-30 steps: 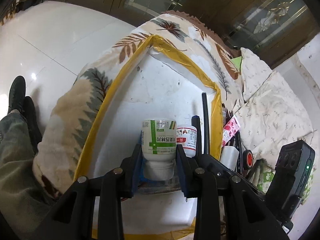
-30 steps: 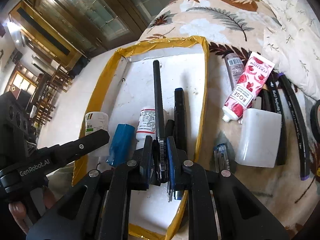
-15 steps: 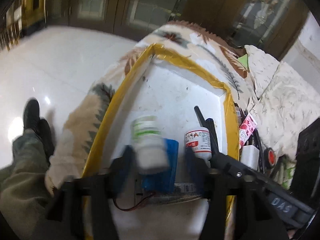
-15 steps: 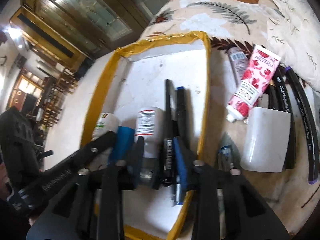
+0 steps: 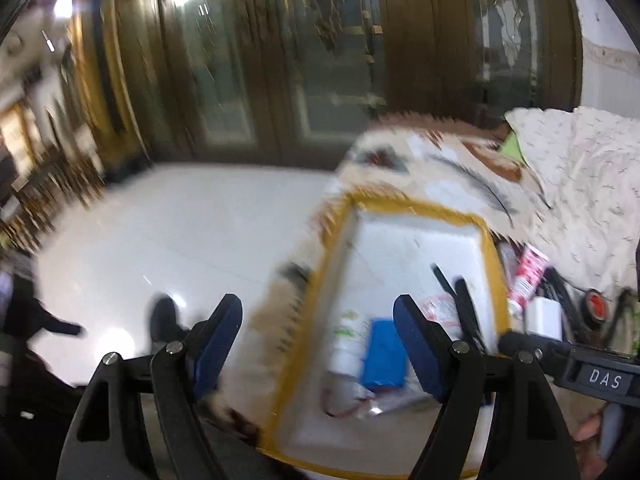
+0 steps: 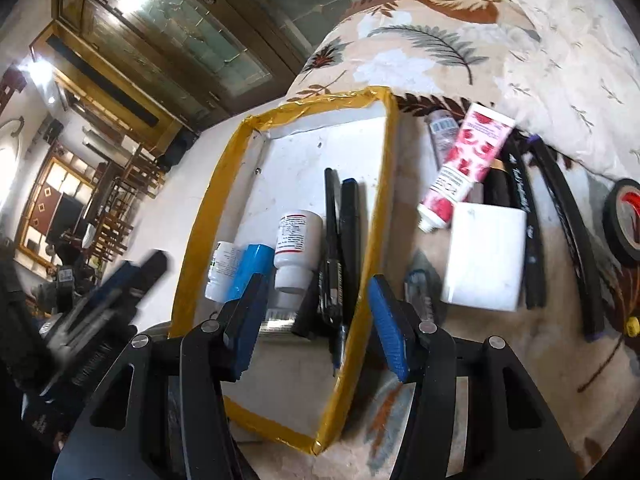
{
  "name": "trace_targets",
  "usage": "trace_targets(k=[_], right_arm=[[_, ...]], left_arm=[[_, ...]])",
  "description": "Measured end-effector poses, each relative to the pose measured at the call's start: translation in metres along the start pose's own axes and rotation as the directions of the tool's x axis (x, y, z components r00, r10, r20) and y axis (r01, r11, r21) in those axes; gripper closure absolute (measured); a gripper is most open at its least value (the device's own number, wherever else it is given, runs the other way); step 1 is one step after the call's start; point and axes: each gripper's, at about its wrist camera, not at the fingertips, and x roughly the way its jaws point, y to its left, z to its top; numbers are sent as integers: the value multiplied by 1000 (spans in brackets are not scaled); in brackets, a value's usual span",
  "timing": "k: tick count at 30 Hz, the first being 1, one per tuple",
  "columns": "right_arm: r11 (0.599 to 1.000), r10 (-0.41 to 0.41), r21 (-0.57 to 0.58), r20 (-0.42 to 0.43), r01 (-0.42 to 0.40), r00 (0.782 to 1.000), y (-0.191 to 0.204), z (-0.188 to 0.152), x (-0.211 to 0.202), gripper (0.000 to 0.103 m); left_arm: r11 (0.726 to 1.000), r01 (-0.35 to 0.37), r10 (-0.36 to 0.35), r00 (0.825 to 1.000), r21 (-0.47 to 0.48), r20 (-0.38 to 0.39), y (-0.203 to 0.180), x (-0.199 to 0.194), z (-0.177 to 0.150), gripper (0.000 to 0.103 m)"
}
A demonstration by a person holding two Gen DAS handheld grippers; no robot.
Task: Organize objects
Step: 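Open the left tool to drop the green-labelled bottle while the right tool drops the black pen, then move the right tool to a purple-capped black marker while the left tool moves to the white charger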
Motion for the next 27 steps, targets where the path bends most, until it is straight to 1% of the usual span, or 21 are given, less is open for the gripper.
trace_targets(k=[2,5,6,7,10,12,13,15,16,17,18,19,20,21,22,23,25,27], right_arm=[[1000,-6,4,-9,6,1000,-3,-2,-1,50],[1000,-9,-4,-8,9,1000,-3,-4,-5,50],[1000,-19,-12,-6,19,1000,-2,-5,-7,50],[999,-28,-15,-5,28,1000,-3,-5,-8,50],[997,-69,-20,-6,69,998,-12,-5,-17,50],[996,-90,0,1,90,996,-28,-8,-30,50],[995,-103,16,7,103,995,-39,-11,-38,50],[991,-126,44,10,126,992,-56,-16,-48,50],[990,-131,57,7,130,991,-65,-18,-53,50],[987,-144,68,12,142,990,-72,-20,-57,50],[985,-153,80,18,151,988,-77,-21,-60,50],[985,-152,88,20,150,988,-82,-22,-61,50],[984,-154,95,20,151,988,-87,-22,-61,50],[982,-160,103,24,157,987,-90,-21,-61,50],[982,-160,108,23,157,987,-92,-20,-59,50],[981,-165,110,20,162,986,-93,-17,-57,50],[975,-197,110,39,192,980,-95,-10,-58,50],[974,-211,92,44,206,977,-98,1,-54,50]], left_arm=[[1000,6,-7,1000,7,21,0,-3,2,24],[999,15,-16,1000,35,21,-4,-1,0,24],[999,31,-32,999,43,10,-5,0,0,24],[998,51,-51,999,42,-11,-6,1,1,24],[991,126,-125,992,41,-21,-12,-4,-1,24],[976,207,-202,976,65,-77,-25,-2,-3,24],[965,254,-245,963,68,-114,-33,0,-6,24],[937,345,-329,923,52,-198,-48,6,-13,24],[924,381,-365,904,35,-225,-53,8,-16,24],[903,429,-411,871,8,-270,-61,11,-20,25],[894,447,-429,857,0,-286,-65,11,-21,25],[881,474,-454,839,-9,-301,-70,13,-22,25],[873,488,-468,827,-13,-312,-72,13,-22,25],[862,506,-485,812,-23,-326,-75,15,-22,25],[856,515,-498,801,-42,-334,-77,16,-21,25],[851,523,-509,793,-55,-335,-77,15,-22,25],[833,547,-537,765,-82,-355,-84,18,-19,25],[822,564,-548,748,-78,-373,-95,21,-16,25]])
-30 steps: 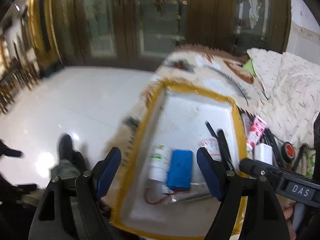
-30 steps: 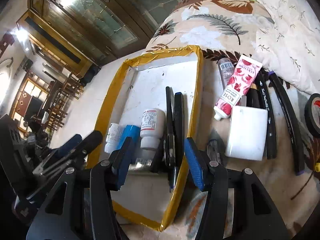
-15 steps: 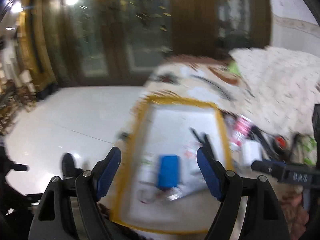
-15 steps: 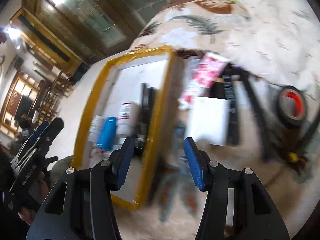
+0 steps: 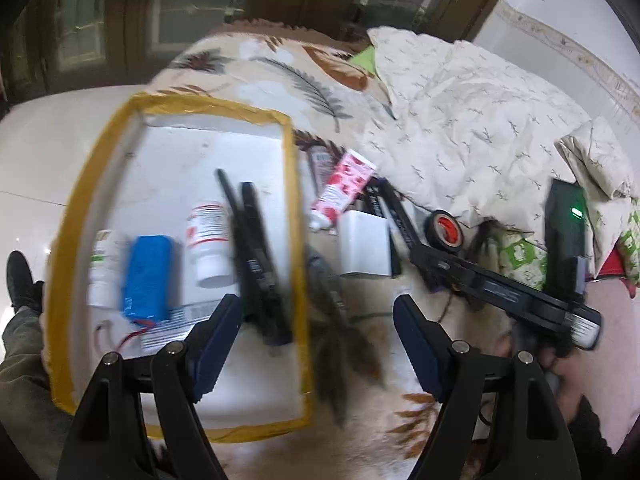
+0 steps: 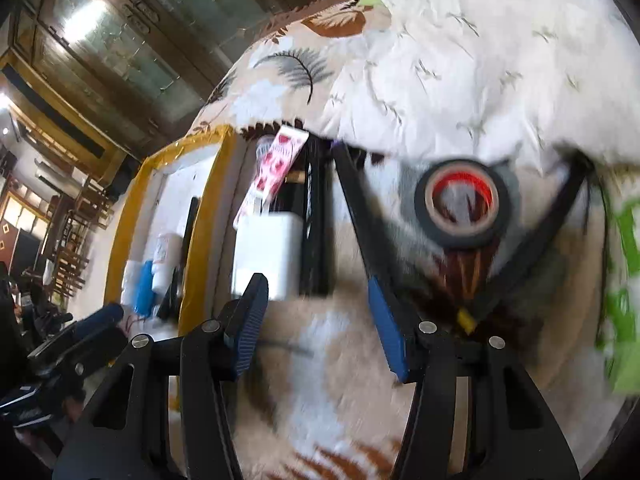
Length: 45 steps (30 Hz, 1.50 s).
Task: Organize objects
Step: 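Move the right tool to a purple-capped black marker while the left tool moves to the white charger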
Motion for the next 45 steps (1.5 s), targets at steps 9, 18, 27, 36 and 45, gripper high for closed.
trace_targets(k=[9,18,27,36,45], right_arm=[[999,-43,0,-46,43,998,-17,18,28,50],[997,-57,-45,-57,54,997,-16,19,32,50],[995,-91,-48,-46,89,995,-20,16,31,69],[994,-102,-47,-46,100,994,-19,16,32,69],[993,-107,-46,-49,104,993,-19,17,33,69]], left_arm=[[984,-72,82,995,161,-51,-44,46,19,25],[986,-90,98,994,139,-51,-39,67,37,26],[975,-150,165,983,163,-85,-37,86,45,33],[986,-123,132,987,109,-87,-29,90,47,33],[995,-94,98,991,41,-88,-17,85,50,47]])
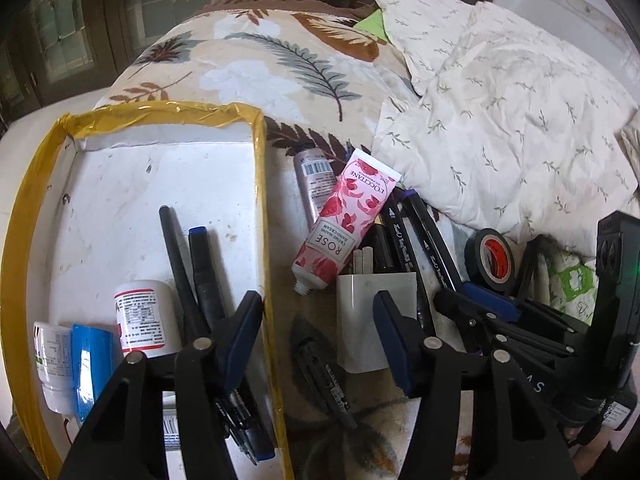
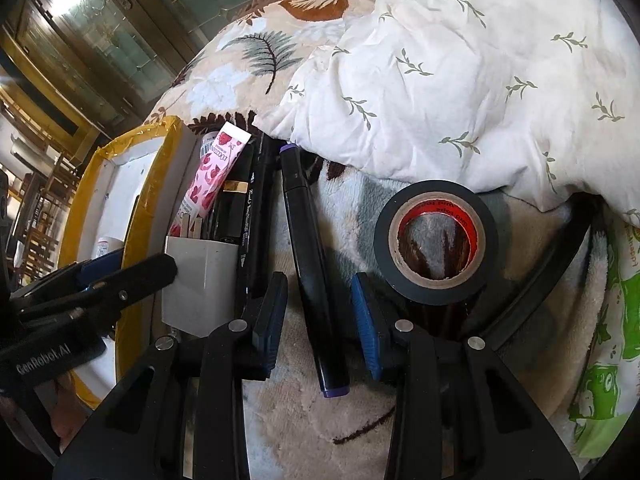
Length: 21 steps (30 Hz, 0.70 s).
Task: Organize objects
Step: 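Move the right tool to a purple-capped black marker while the left tool moves to the white charger, then grasp the white charger with the left tool while the right tool grasps the purple-capped marker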
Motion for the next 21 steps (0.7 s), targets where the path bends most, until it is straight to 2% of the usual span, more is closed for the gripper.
trace_targets(k=[16,19,21], right_arm=[[1000,-17,-7,-9,17,1000,3,1,1,69],[1000,-18,-7,-9,18,1000,3,1,1,69],[1000,-21,-11,-9,21,1000,3,1,1,69]], left_arm=[[1000,4,-4,1000,-19,4,4,-1,1,49],[1000,2,-2,1000,-26,3,5,-1,1,53],[999,-7,7,1000,-35,7,8,-2,2,67]])
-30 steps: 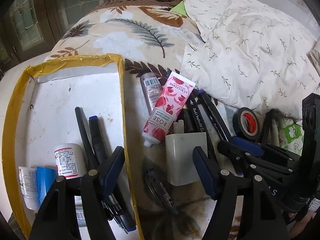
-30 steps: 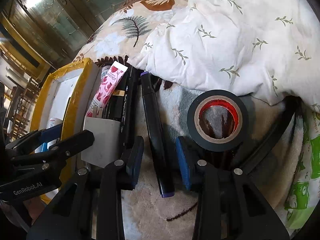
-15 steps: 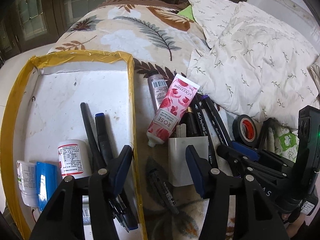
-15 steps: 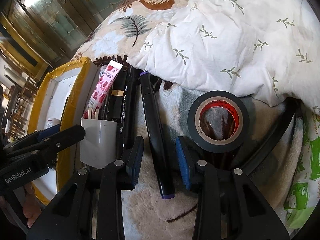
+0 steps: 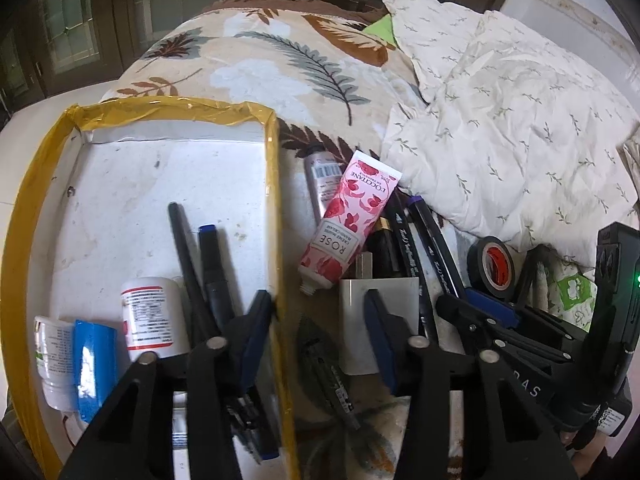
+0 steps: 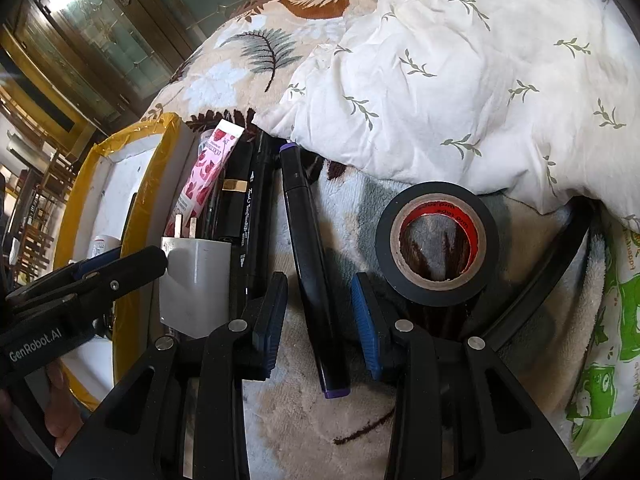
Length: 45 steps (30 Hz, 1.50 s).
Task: Organize objects
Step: 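Grasp the white charger with the left tool while the right tool grasps the purple-capped marker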
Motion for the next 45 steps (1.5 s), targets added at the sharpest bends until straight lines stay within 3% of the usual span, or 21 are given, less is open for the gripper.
trace_targets(k=[2,3,8,12,17,19,22,24,26,29,45], right_arm=[[1000,-2,-2,0,2,1000,0,0,0,69],[1000,-3,-2,0,3,1000,1,0,0,69],[1000,-4,-1,-4,4,1000,1,1,0,69],[1000,0,4,-5,0,1000,0,1,-1,69],[1000,-2,7,-6,2,1000,0,1,-1,69],[1000,-3,6,-7,3,1000,0,1,-1,69],[1000,-4,3,-10,4,1000,0,2,0,69],[1000,-6,2,-9,6,1000,0,2,0,69],[1000,-9,1,-10,9,1000,0,2,0,69],[1000,-17,-3,-8,17,1000,1,2,1,69],[1000,-11,5,-11,11,1000,0,0,-1,69]], left_arm=[[1000,-21,20,1000,-11,-9,5,2,1,83],[999,-34,34,999,-14,-20,7,5,1,87],[998,-18,17,1000,-61,-18,13,7,0,87],[998,-49,49,998,-29,-26,7,12,0,79],[999,-24,23,999,-30,-36,5,20,3,63],[999,-34,34,999,-4,-25,1,21,3,61],[998,-60,61,998,17,-10,-3,21,2,65],[993,-111,111,994,30,1,-3,21,0,86],[988,-146,146,989,51,4,-1,20,-1,95],[994,-109,109,994,27,1,5,16,0,96],[992,-118,117,993,34,18,0,14,-4,97]])
